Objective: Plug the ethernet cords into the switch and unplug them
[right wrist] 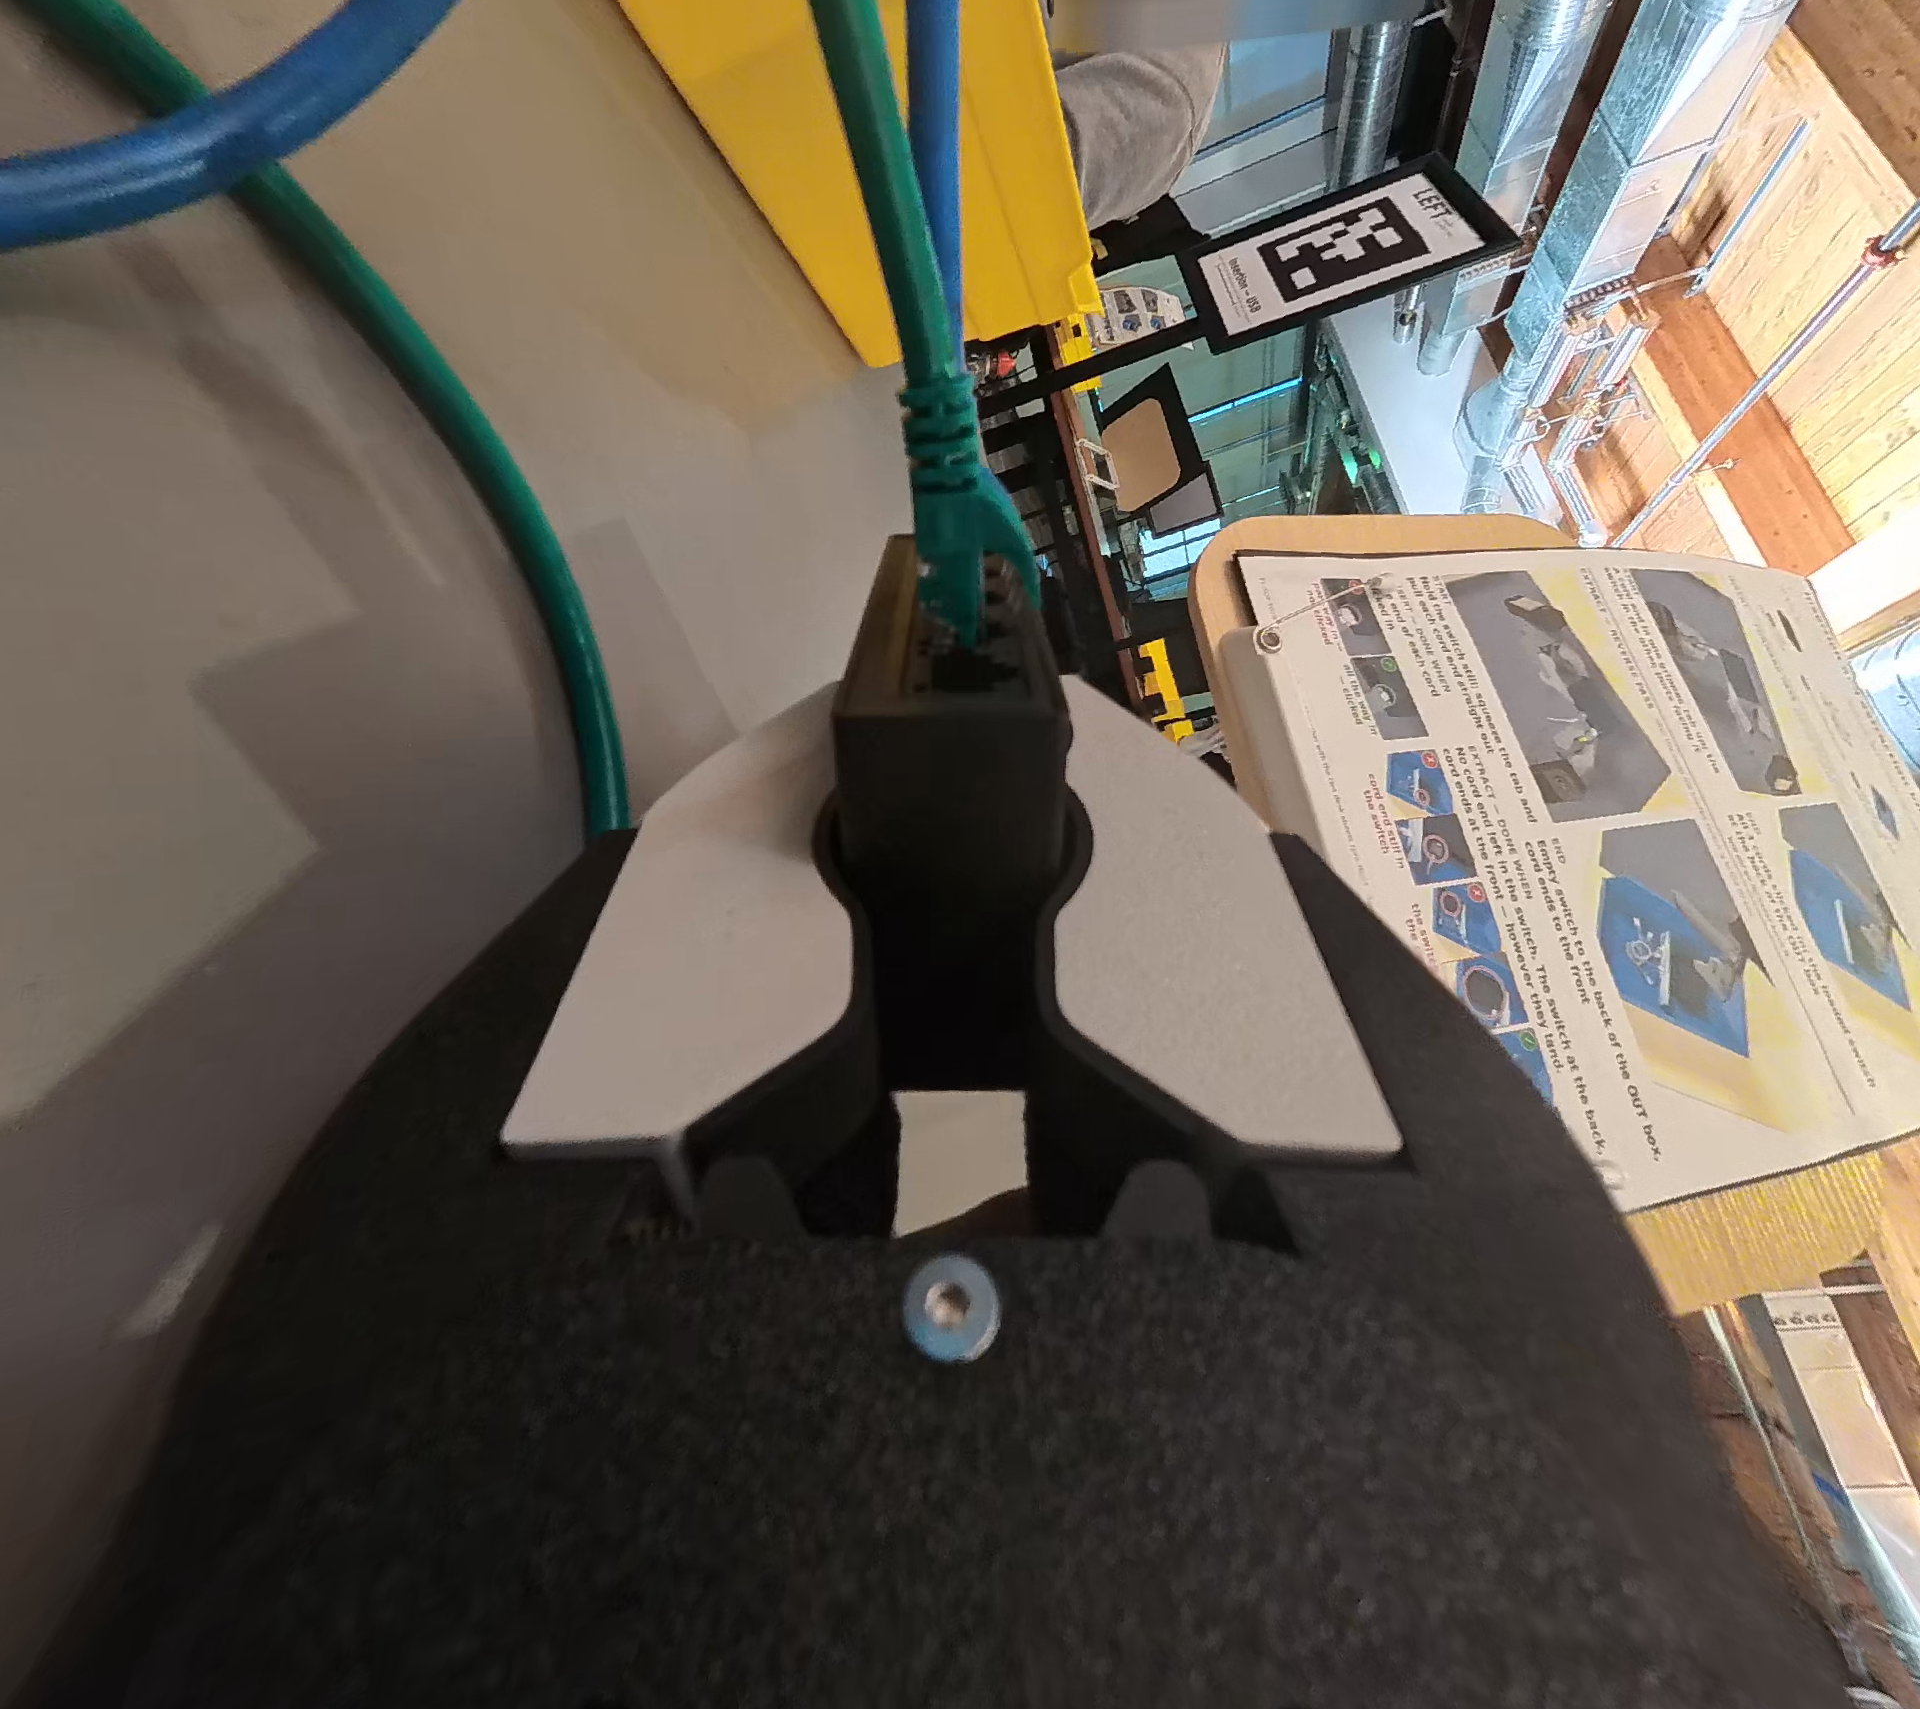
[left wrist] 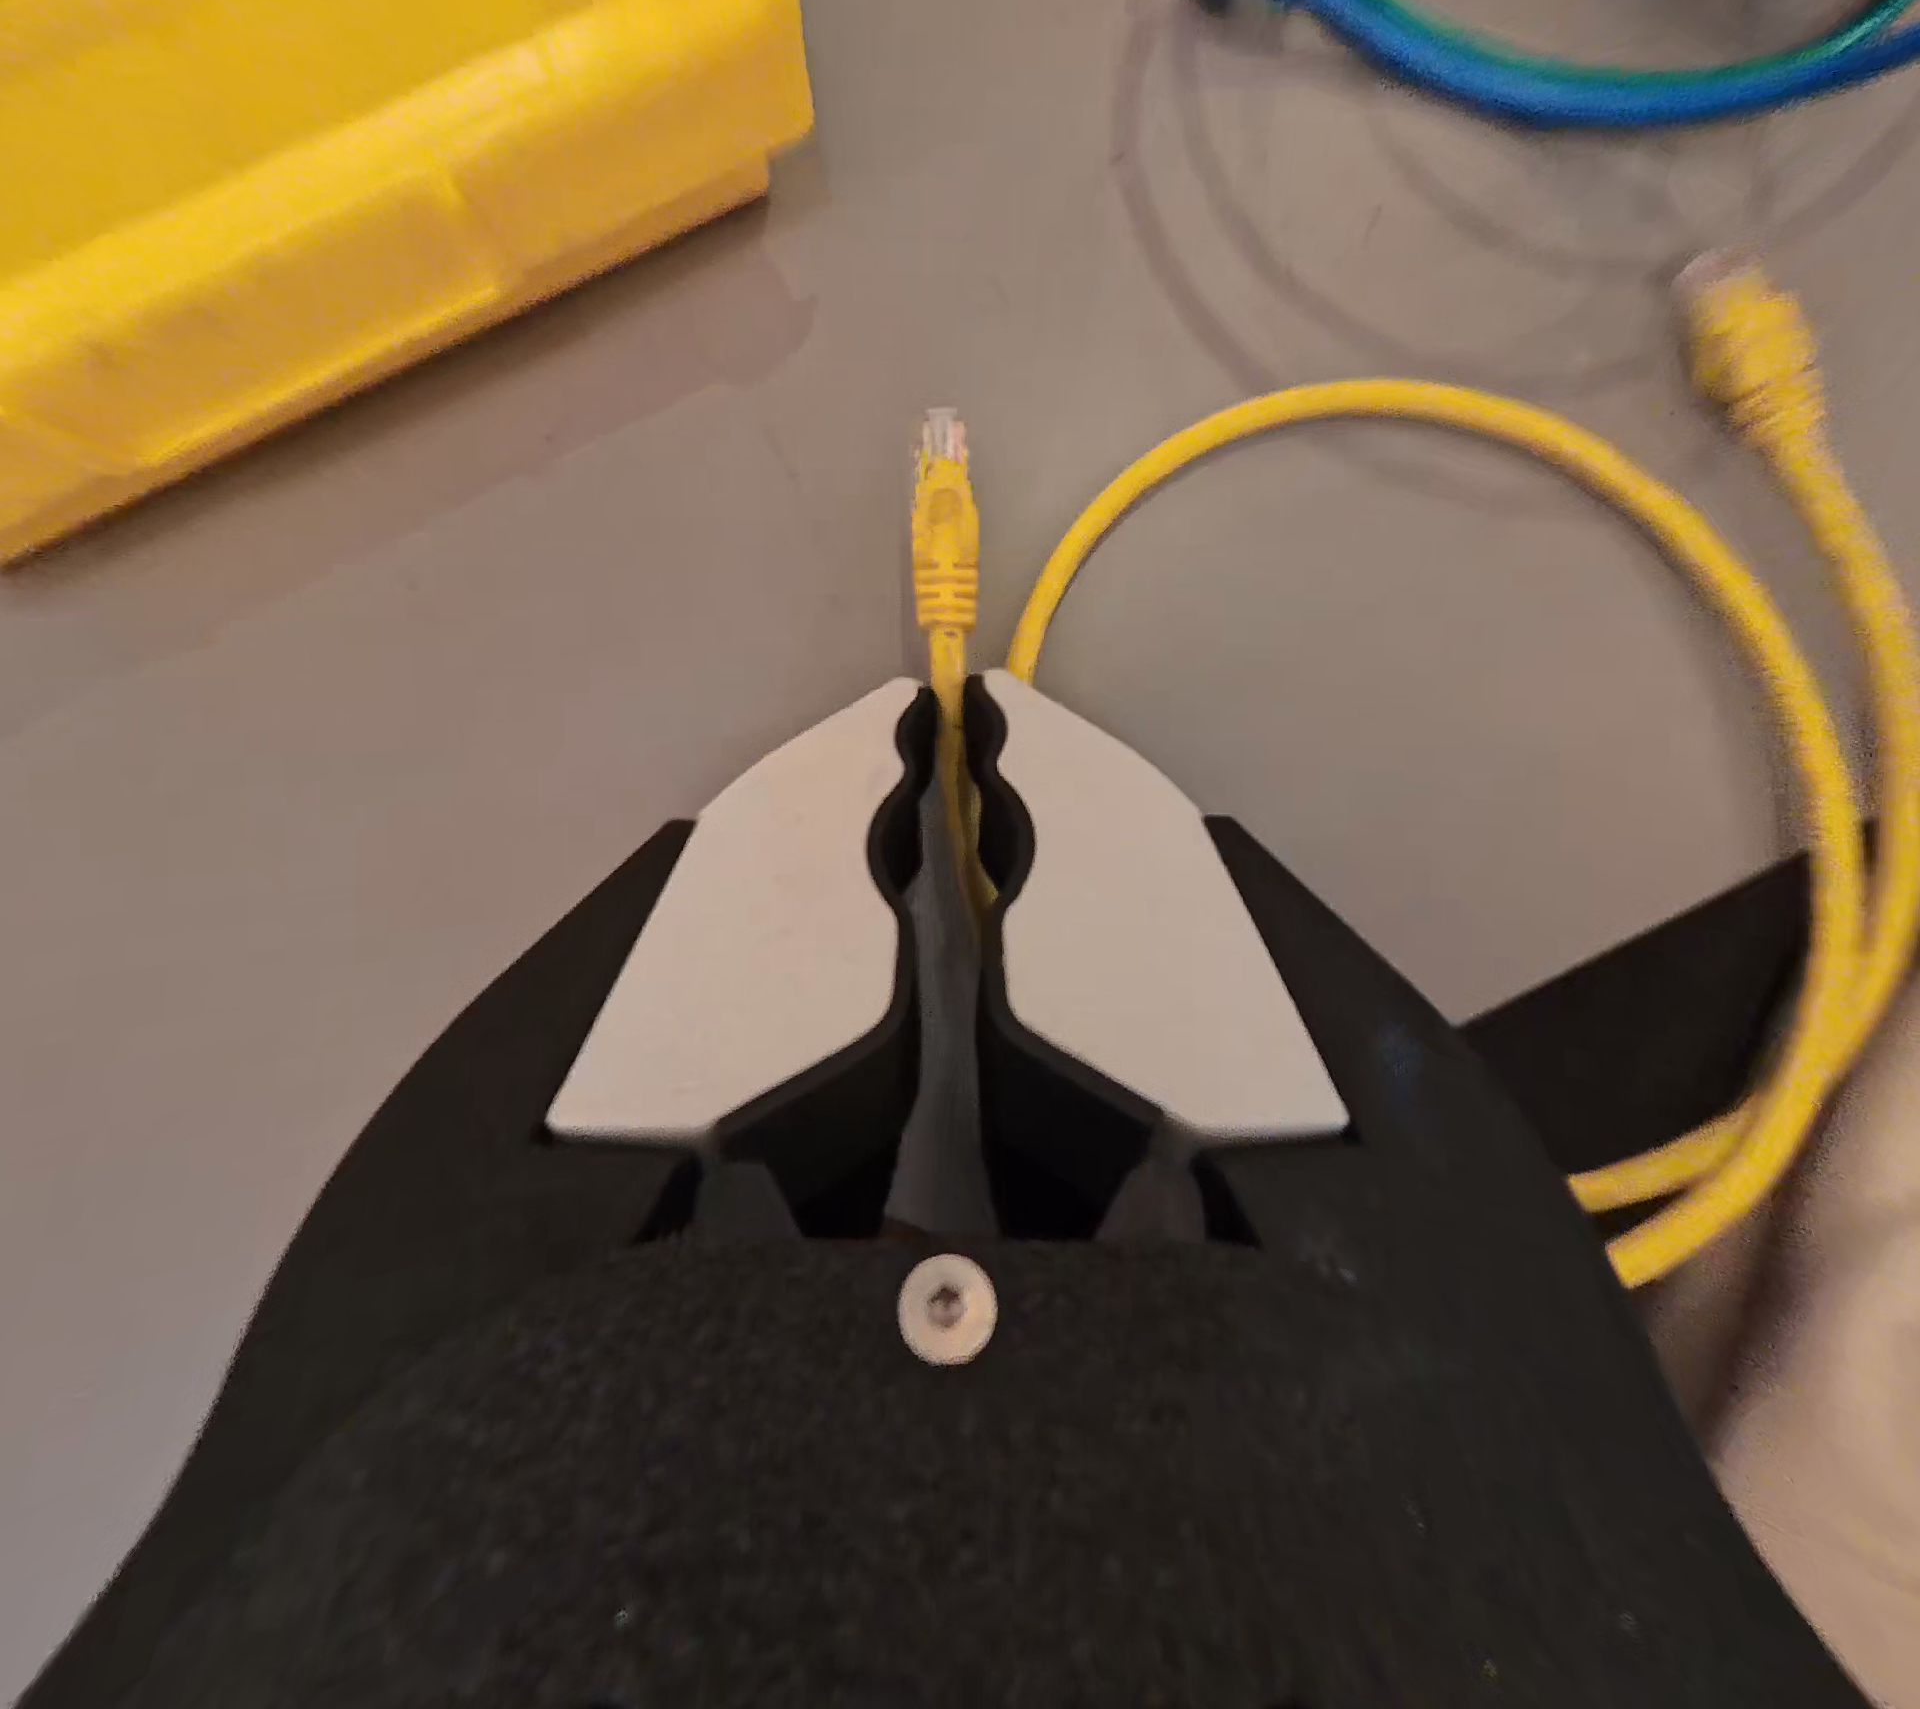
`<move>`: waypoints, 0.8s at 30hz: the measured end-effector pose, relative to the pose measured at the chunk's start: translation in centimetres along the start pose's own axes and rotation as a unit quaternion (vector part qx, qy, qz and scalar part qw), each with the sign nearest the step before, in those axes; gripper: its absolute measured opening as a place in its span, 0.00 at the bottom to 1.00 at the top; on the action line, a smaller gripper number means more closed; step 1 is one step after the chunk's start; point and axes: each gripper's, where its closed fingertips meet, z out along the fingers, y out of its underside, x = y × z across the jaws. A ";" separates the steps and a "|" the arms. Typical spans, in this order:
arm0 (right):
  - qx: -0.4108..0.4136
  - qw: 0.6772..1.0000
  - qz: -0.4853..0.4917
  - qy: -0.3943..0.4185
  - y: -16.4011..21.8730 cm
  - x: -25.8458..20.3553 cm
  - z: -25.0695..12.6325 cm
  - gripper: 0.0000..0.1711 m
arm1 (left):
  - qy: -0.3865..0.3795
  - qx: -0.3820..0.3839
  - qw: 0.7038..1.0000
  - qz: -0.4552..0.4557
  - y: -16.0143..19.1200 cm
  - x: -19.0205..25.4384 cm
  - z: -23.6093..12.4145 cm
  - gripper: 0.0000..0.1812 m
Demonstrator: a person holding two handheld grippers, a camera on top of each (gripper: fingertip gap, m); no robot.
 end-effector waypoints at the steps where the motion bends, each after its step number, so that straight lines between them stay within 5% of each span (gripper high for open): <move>1: 0.001 1.000 -0.001 0.001 0.0 0.0 0.0 0.18 | 0.011 0.009 1.000 -0.004 -0.9 0.0 -0.8 0.03; 8: 0.010 0.999 -0.015 0.026 -0.5 0.6 -0.2 0.18 | 0.013 0.055 0.990 0.126 -12.7 0.2 -8.5 0.03; 11: 0.015 0.999 -0.021 0.037 -0.6 1.0 -0.3 0.18 | 0.008 0.029 0.982 0.189 -17.3 1.1 -8.6 0.03; 16: 0.030 0.998 -0.019 0.061 -1.1 1.7 -0.8 0.17 | 0.034 -0.047 0.963 0.263 -21.9 3.0 -2.2 0.03; 24: 0.039 0.996 -0.021 0.071 -1.5 2.0 -1.1 0.17 | 0.105 -0.155 0.940 0.285 -22.5 5.8 8.8 0.03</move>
